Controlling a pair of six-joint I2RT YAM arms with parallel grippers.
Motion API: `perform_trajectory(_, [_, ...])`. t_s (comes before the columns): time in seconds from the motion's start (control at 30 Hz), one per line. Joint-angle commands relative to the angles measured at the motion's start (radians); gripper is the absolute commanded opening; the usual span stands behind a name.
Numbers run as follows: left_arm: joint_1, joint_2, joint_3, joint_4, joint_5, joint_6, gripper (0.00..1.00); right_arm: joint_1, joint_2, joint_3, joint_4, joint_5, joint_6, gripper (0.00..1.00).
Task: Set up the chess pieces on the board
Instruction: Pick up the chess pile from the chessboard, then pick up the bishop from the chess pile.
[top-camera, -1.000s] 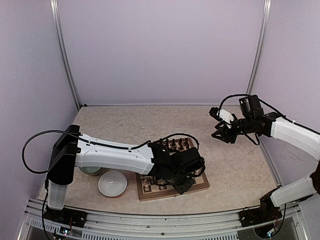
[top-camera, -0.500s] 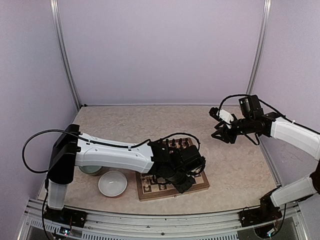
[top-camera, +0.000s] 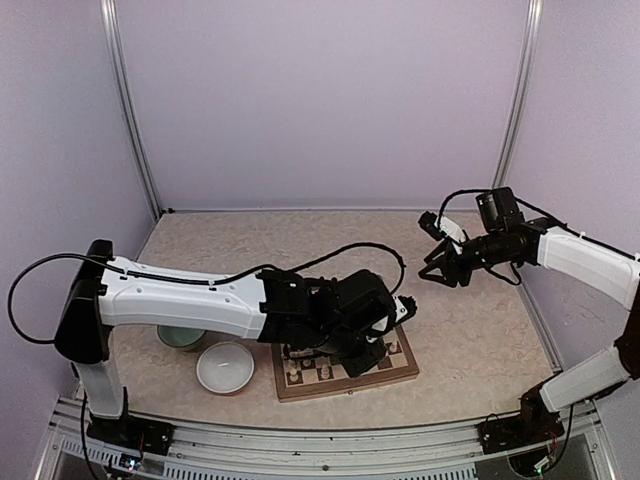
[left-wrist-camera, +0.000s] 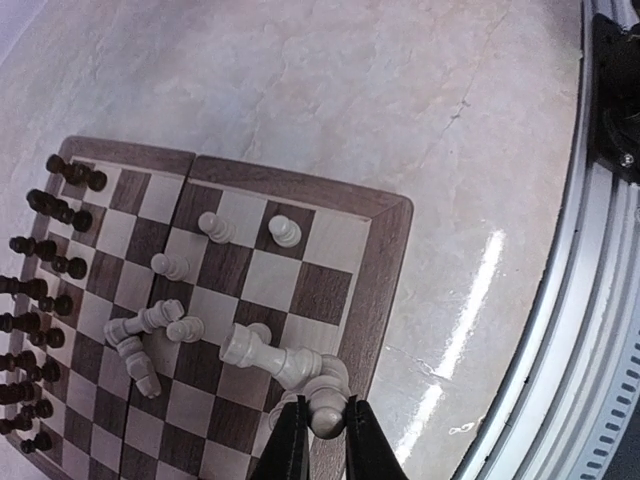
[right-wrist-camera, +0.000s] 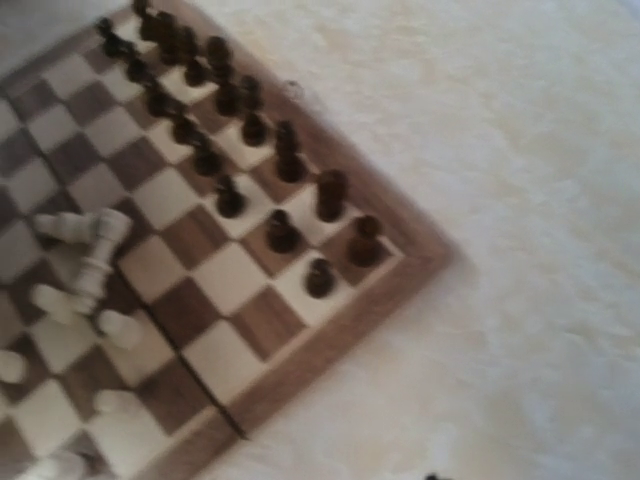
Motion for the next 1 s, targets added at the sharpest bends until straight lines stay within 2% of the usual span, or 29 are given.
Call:
perform_trajectory(0.0, [-0.025, -0.1, -0.04, 0.084, -0.035, 0.116, 0.0, -0.023, 0.067, 0.064, -0.13, -0.239, 0.05, 0.44])
perform_trajectory(0.17, [-0.054, -0.145, -0.062, 0.107, -0.055, 0.196, 0.0, -0.023, 0.153, 0.111, -0.257, -0.498, 0.015, 0.45])
perform_trajectory(0.4, [-0.072, -0.137, -0.053, 0.106, -0.05, 0.231, 0.0, 0.027, 0.238, 0.16, -0.437, -0.688, -0.126, 0.5])
perform_trajectory(0.67, [-0.08, -0.117, -0.038, 0.105, -0.063, 0.231, 0.0, 0.151, 0.269, 0.163, -0.486, -0.646, -0.179, 0.52])
perform_trajectory(0.97, [-0.082, -0.104, -0.034, 0.116, -0.067, 0.228, 0.0, 0.215, 0.292, 0.175, -0.524, -0.646, -0.226, 0.48])
